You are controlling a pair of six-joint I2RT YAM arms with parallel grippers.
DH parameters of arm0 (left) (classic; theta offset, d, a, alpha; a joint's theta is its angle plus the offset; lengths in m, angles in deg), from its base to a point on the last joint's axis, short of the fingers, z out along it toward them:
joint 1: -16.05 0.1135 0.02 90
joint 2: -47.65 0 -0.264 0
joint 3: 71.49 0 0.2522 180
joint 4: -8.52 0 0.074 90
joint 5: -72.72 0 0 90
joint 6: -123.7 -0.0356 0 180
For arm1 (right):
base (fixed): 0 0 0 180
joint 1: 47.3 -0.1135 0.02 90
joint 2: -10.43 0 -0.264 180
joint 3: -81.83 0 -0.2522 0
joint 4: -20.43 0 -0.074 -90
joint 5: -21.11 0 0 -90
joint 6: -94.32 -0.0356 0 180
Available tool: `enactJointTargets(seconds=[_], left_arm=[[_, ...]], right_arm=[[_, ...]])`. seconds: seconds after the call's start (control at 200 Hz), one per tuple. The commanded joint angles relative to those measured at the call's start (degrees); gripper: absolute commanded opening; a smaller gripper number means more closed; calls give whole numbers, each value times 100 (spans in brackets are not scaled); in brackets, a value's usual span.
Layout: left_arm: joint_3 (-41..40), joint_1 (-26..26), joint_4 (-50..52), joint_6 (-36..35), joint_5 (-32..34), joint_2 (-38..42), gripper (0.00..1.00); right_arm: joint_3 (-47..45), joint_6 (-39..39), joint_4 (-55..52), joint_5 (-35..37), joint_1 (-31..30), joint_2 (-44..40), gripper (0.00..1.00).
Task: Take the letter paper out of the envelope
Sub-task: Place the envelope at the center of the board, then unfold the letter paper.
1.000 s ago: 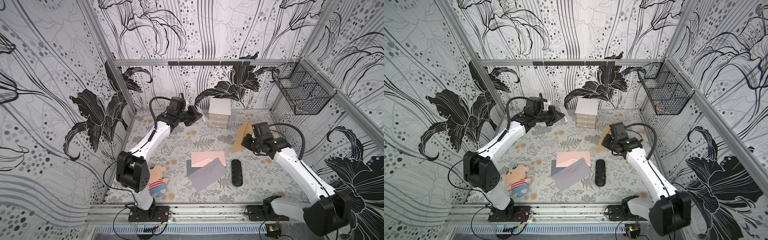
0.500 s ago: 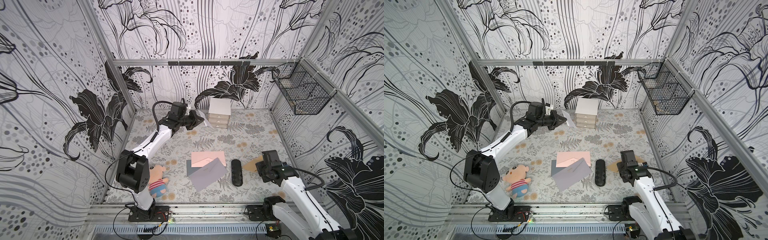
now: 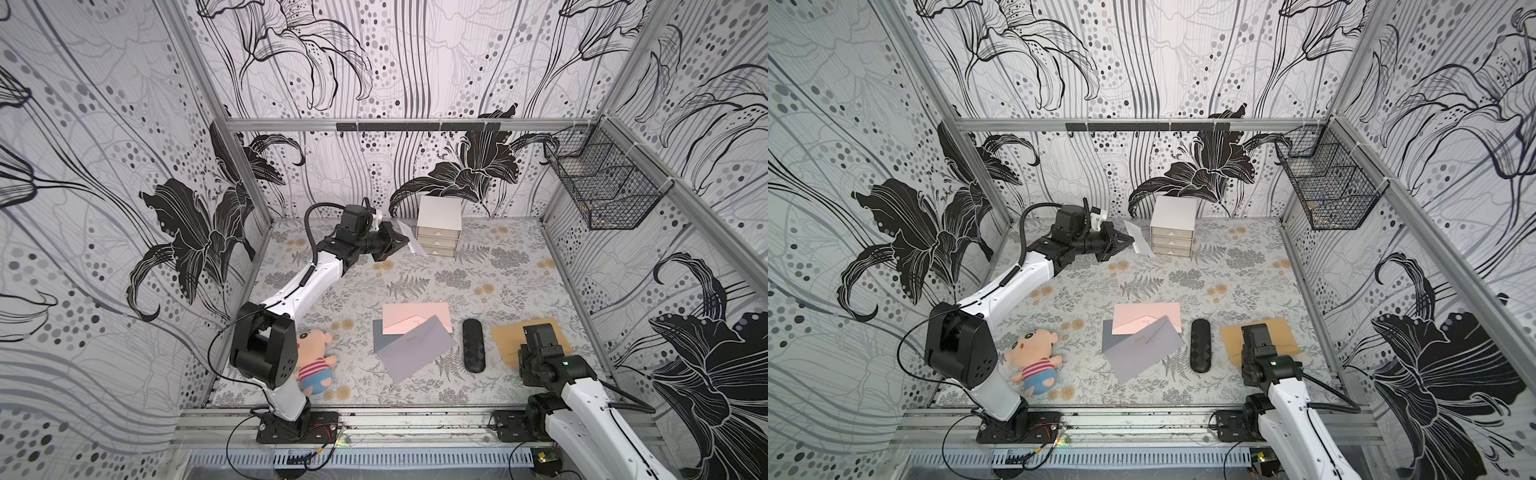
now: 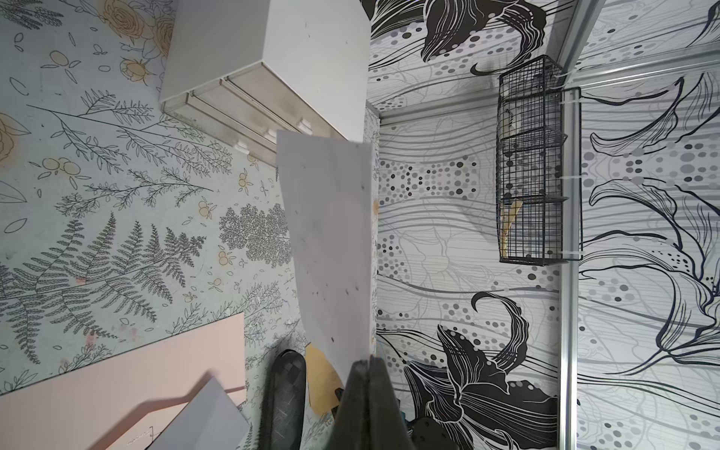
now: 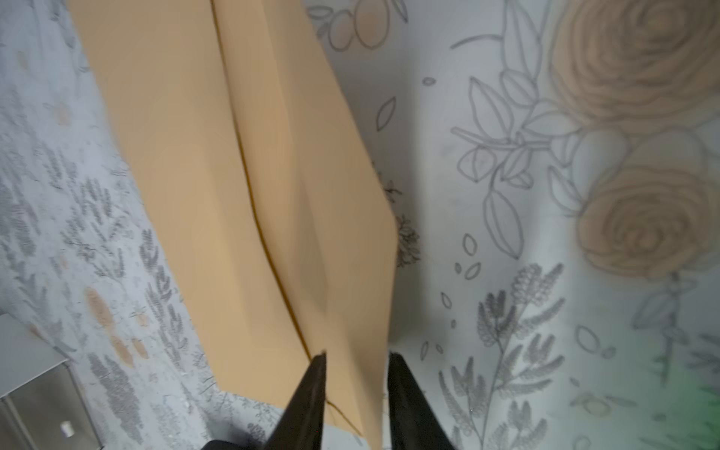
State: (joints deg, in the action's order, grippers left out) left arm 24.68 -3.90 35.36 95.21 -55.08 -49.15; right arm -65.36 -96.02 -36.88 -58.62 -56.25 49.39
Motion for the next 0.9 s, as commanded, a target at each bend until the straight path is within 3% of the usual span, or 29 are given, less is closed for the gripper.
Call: enactJointTargets(seconds=[0.0, 0.195, 0.325, 0.581, 0.686, 0.891], left_arm=[[-55, -16, -148, -102, -6, 179, 0], [-169, -16, -157, -119, 71, 245, 0], [-132, -18, -174, -114, 59, 244, 0], [247, 94, -91, -304, -378, -86, 0], [476, 153, -34, -385, -676, -278, 0], [990, 153, 56, -494, -1077, -626, 0]], right_arm=[[54, -175, -227, -257, 25, 247, 36], [657, 131, -1021, -246, 25, 526, 52], [1519, 808, -1700, -88, 24, 692, 65], [3799, 2669, -2184, -426, 5, 1552, 69], [4407, 3420, -1389, -959, -42, 1893, 68], [4936, 3997, 1649, -3158, -424, 2932, 68]])
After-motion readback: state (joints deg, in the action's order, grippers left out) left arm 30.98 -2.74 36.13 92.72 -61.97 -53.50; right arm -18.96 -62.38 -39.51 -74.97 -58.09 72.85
